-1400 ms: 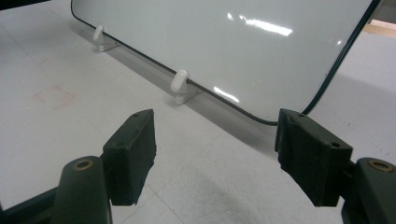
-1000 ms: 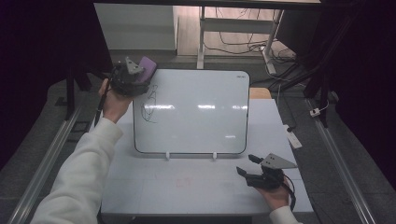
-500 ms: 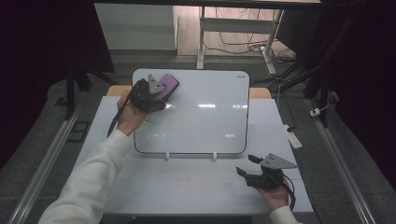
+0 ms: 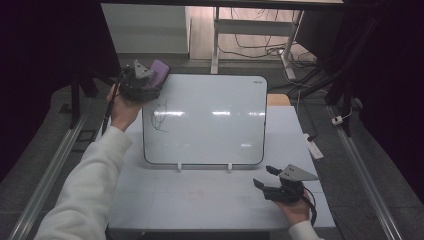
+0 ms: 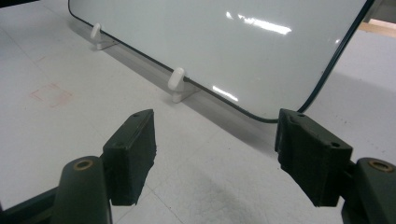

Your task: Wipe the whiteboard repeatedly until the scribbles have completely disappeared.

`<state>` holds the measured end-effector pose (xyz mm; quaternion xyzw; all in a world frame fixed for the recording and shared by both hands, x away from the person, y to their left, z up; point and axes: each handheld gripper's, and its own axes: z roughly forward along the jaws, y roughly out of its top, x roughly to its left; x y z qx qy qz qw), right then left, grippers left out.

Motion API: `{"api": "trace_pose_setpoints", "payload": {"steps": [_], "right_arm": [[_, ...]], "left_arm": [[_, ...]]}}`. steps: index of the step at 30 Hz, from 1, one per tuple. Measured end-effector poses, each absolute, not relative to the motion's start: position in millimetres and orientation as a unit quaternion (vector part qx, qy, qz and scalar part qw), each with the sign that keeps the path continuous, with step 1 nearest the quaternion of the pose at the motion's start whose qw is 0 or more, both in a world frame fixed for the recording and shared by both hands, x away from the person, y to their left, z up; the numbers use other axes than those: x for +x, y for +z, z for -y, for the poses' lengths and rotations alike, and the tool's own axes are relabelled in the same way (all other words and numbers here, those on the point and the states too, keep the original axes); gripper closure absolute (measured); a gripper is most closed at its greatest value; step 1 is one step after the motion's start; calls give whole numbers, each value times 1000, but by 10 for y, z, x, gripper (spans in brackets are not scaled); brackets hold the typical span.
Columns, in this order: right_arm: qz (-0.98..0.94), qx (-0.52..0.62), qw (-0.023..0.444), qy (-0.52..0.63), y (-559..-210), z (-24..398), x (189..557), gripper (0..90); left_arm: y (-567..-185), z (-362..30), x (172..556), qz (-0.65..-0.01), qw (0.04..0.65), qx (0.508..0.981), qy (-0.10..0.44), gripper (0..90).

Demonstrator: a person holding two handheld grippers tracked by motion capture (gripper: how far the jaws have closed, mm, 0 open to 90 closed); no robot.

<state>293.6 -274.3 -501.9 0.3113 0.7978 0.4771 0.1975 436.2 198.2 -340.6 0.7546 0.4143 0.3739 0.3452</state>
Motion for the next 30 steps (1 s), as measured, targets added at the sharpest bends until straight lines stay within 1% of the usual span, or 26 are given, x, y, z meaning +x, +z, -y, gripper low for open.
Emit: {"api": "trace_pose_setpoints", "payload": {"steps": [4, 8, 13, 17, 25, 30], "right_arm": [[-798, 311, 198, 477, -5021, 2749, 2939, 286], [-799, 311, 197, 476, -5025, 2739, 2941, 286], [-798, 310, 198, 478, -5017, 2736, 2933, 286], [-798, 310, 197, 478, -5015, 2730, 2928, 286], [-799, 307, 198, 478, -5006, 2705, 2917, 286], [-800, 307, 197, 477, -5011, 2709, 2924, 286]], "left_arm": [[-3409, -1917, 4374, -409, 339, 758, 379, 412], [-3457, -1722, 4333, -385, 331, 777, 373, 411], [-3648, -1500, 4197, -358, 324, 795, 368, 411], [-3808, -1510, 4060, -354, 337, 801, 347, 411], [-4120, -1652, 3783, -357, 331, 806, 336, 411], [-4116, -1753, 3778, -369, 330, 797, 345, 411]]}}
